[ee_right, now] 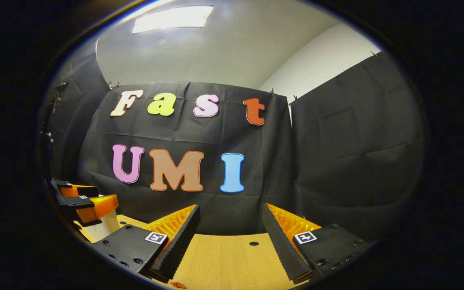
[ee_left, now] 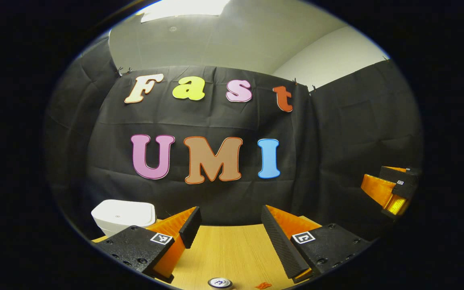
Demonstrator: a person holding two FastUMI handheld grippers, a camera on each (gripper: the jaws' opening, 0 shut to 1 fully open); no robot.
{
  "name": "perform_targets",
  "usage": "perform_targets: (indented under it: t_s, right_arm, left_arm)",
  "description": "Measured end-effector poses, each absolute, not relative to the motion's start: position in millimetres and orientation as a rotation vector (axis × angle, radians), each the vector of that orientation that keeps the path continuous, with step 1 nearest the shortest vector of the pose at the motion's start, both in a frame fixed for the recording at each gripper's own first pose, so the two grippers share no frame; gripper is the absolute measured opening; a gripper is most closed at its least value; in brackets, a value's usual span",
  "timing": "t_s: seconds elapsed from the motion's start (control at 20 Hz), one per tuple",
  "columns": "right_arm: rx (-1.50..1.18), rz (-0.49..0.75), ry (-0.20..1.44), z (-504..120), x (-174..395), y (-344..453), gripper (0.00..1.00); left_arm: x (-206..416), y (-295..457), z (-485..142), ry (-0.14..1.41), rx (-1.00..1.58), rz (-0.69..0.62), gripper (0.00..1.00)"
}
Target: Press the lid of the desktop garbage bin to open it, pick up the crumpled paper on the desktop and throw it into the bin, then pick up the pop can on the desktop and drop it into the bin, and finally close the garbage bin lid.
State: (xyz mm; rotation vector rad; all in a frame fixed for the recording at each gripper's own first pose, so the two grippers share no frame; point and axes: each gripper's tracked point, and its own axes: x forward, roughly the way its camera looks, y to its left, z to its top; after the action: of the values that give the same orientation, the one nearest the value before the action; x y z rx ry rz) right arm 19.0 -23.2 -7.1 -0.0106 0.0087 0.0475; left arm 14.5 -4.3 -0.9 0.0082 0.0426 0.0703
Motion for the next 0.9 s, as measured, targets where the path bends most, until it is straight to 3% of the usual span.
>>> perform_targets:
  t_s: [0.4,0.9]
  right_arm:
    - [-0.002,0.115,0.02,-17,39,-25,0.98]
    - [0.023,0.127,0.01,-17,51,17,0.98]
  left_arm:
    - [20,14,-7,0.061,0.045,0.173,0.92]
    - [27,38,2,0.029,0.087,0.152,0.92]
